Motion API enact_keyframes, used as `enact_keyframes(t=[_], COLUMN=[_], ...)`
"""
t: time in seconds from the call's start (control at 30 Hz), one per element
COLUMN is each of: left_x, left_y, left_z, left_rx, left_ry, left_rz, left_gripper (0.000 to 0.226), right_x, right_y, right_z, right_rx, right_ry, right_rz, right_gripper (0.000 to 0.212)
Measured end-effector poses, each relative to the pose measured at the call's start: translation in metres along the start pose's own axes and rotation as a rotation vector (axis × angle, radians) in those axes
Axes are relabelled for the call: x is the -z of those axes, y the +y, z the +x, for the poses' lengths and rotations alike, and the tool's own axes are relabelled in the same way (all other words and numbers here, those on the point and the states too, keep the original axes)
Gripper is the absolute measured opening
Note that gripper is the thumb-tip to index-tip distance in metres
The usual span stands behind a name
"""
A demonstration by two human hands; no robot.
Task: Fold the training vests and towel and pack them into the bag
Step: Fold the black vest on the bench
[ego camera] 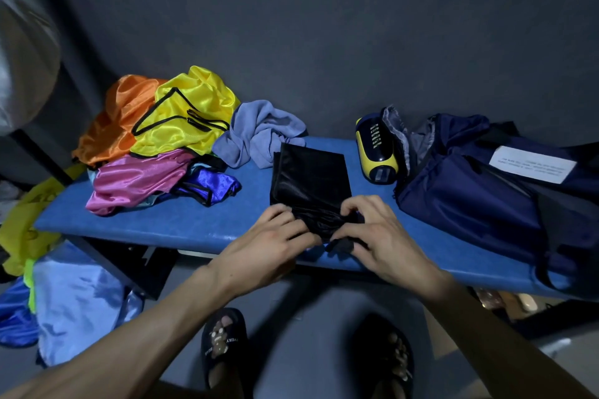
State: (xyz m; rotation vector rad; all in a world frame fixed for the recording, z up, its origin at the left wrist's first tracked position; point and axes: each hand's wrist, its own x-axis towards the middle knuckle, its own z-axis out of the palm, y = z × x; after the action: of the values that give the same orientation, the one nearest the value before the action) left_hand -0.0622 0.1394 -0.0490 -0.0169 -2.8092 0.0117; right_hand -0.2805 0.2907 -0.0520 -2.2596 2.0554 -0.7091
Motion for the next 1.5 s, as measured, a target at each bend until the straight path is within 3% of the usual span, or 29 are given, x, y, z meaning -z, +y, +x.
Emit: enact_keyframes(t=[0.13, 0.37, 0.57, 0.7, 0.8, 0.97, 1.13, 1.2, 1.33, 1.5], left_x=[0.004, 0.014, 0.013, 0.009, 0.009, 0.023, 0.035, 0.03, 0.012, -0.002], left_y=[-0.001, -0.003, -0.012, -0.022, -0.02, -0.016, -0.016, -0.011, -0.003, 0.005], left_z=[0.009, 0.033, 0.028, 0.026, 0.02, 0.016, 0.01, 0.009, 0.003, -0.008], left_rx=[-0.018, 0.11, 0.421, 0.546, 0.498, 0.192, 0.126, 0.112, 0.099, 0.1], left_ry=[-0.086, -0.249, -0.101, -0.023, -0.095, -0.293, -0.512, -0.49, -0.295, -0.209], left_rz=[-0.063, -0.457, -1.049, -1.228, -1.121, -0.542, -0.107, -0.025, 0.116, 0.138], left_gripper=[0.057, 0.052, 0.051, 0.055, 0.053, 0.067, 0.08, 0.072, 0.036, 0.025], right_x=[-0.002, -0.001, 0.009, 0.008, 0.006, 0.004, 0.002, 0.002, 0.0, -0.004], right_y=[0.0, 0.006, 0.006, 0.008, 0.007, 0.009, 0.012, 0.013, 0.013, 0.012], right_z=[-0.004, -0.004, -0.002, 0.0, 0.001, 0.002, 0.001, 0.001, 0.0, 0.0], right_rx=[-0.039, -0.091, -0.258, -0.345, -0.367, -0.384, -0.388, -0.386, -0.379, -0.381], right_ry=[-0.057, -0.144, -0.137, -0.102, -0.084, -0.071, -0.081, -0.081, -0.073, -0.06], right_rz=[0.105, 0.225, 0.349, 0.424, 0.441, 0.475, 0.491, 0.496, 0.47, 0.442], right_gripper=[0.016, 0.017, 0.004, 0.01, 0.01, 0.012, 0.014, 0.015, 0.013, 0.011])
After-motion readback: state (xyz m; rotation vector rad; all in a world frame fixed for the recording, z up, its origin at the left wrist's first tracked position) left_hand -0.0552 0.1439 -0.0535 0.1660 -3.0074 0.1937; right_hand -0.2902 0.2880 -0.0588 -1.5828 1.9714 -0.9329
